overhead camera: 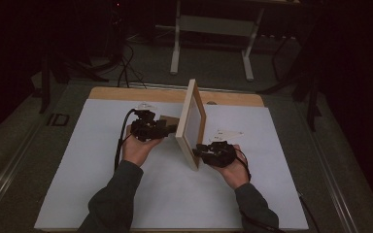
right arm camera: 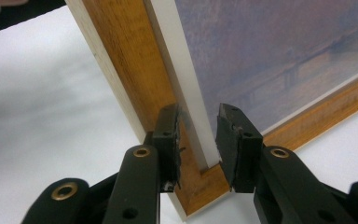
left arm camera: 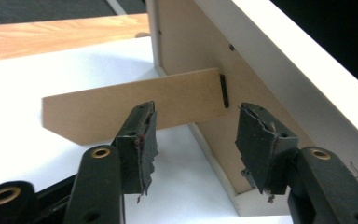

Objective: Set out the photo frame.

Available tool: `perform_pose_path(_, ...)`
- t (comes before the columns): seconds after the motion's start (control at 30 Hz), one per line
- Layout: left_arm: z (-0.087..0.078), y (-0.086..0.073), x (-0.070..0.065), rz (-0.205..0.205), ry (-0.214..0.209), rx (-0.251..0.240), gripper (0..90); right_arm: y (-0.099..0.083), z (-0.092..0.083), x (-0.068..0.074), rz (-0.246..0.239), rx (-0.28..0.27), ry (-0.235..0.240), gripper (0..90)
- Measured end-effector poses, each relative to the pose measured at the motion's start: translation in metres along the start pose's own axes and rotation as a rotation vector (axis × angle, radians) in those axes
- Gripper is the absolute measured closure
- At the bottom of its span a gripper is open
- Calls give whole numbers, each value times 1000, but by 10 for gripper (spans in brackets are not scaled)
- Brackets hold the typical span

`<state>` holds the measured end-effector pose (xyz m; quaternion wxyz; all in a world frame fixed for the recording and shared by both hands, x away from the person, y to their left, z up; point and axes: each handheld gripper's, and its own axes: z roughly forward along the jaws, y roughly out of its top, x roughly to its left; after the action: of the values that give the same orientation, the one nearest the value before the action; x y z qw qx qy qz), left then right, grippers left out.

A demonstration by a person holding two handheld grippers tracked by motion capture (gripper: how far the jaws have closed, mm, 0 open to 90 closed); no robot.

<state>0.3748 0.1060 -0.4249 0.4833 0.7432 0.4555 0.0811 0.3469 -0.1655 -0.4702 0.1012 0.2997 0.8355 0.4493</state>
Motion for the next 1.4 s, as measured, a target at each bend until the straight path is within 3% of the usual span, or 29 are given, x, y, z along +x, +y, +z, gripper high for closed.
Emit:
perform_pose_path(0.27, -13, 2, 1, 4, 30, -30, 432, -5, -1, -2, 4, 10, 2, 690)
perform_pose_path(0.43, -20, 4, 0, -9, 14, -55, 414, -6, -2, -4, 6, 10, -2, 684)
perform_pose_path(0.57, -28, 8, -5, -15, 4, -93, 391, -8, -4, -6, 10, 12, -4, 682)
perform_pose_path(0.73, -37, 18, -21, 25, 1, -114, 382, -11, -3, -6, 17, 11, -5, 678)
perform_pose_path(0.9, -39, 21, -29, 45, 6, -113, 371, -12, -4, -7, 18, 14, -5, 678)
perform_pose_path(0.93, -36, 22, -38, 69, 12, -96, 363, -13, -4, -7, 18, 16, -2, 679)
perform_pose_path(1.03, -32, 22, -46, 89, 26, -87, 348, -14, -5, -7, 19, 16, -2, 680)
perform_pose_path(1.4, -16, 17, -64, 142, 64, -36, 303, -18, -6, -10, 29, 22, -1, 679)
